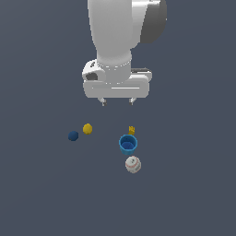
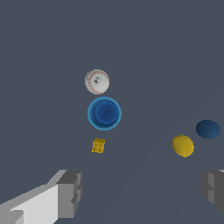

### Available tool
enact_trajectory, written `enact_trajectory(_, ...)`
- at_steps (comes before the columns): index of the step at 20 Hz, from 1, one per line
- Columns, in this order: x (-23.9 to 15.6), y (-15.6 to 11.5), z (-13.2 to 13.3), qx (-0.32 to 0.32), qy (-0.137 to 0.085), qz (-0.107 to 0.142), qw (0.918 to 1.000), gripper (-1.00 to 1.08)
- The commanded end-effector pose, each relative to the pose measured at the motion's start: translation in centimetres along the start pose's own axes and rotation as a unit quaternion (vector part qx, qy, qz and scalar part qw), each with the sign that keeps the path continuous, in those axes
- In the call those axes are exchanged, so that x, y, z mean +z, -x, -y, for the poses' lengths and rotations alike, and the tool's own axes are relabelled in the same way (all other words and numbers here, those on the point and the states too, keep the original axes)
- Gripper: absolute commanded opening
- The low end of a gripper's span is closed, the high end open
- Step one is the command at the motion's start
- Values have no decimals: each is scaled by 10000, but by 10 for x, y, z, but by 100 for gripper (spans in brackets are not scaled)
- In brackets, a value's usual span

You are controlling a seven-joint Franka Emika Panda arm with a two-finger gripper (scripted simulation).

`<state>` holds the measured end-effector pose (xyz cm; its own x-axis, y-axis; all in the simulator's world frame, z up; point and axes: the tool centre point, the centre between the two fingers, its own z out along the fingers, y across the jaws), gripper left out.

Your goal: Pick up a designated object from a clutter of objects.

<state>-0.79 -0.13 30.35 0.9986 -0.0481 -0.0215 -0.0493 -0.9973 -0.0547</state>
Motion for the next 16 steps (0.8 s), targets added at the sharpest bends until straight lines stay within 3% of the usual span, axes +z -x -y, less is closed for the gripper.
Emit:
enact_trajectory(1,0,0,0,0,0,0,10000,100)
enact_trajectory(16,7,-6,-8,-186,121,-29,9997,100)
